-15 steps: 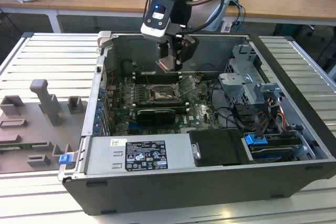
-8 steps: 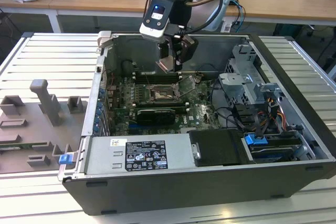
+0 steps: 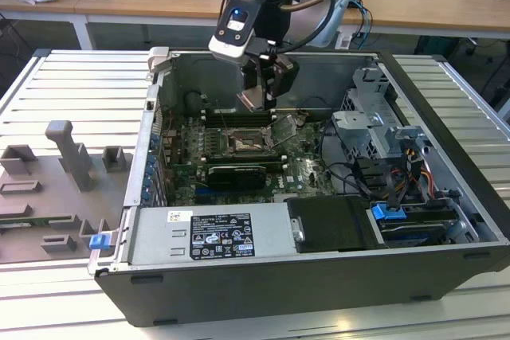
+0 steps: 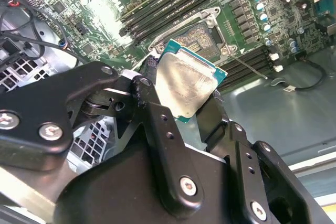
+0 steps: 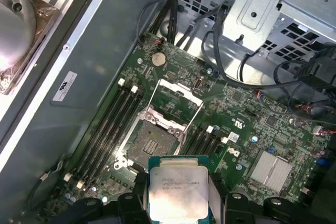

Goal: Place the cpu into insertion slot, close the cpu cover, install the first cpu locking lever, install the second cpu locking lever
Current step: 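Place the cpu into insertion slot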

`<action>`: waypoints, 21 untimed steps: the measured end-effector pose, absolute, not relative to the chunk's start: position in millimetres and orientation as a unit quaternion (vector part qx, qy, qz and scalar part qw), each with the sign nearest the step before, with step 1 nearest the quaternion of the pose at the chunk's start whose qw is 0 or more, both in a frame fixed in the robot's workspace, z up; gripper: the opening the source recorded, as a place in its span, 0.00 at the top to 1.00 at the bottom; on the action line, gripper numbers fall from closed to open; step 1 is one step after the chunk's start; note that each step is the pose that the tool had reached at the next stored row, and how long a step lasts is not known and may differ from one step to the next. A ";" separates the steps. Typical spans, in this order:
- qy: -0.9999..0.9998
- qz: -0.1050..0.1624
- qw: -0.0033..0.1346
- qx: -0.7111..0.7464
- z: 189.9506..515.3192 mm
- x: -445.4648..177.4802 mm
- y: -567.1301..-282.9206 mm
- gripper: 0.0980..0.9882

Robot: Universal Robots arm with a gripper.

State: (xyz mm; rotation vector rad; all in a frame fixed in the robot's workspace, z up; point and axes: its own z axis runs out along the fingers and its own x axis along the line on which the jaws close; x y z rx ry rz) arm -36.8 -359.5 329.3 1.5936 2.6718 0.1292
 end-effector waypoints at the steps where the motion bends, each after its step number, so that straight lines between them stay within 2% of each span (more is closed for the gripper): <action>1: 0.857 0.041 0.014 0.514 329.1 -36.8 -359.5 0.50; 21: 0.824 0.040 0.017 0.565 323.8 -36.8 -359.5 0.50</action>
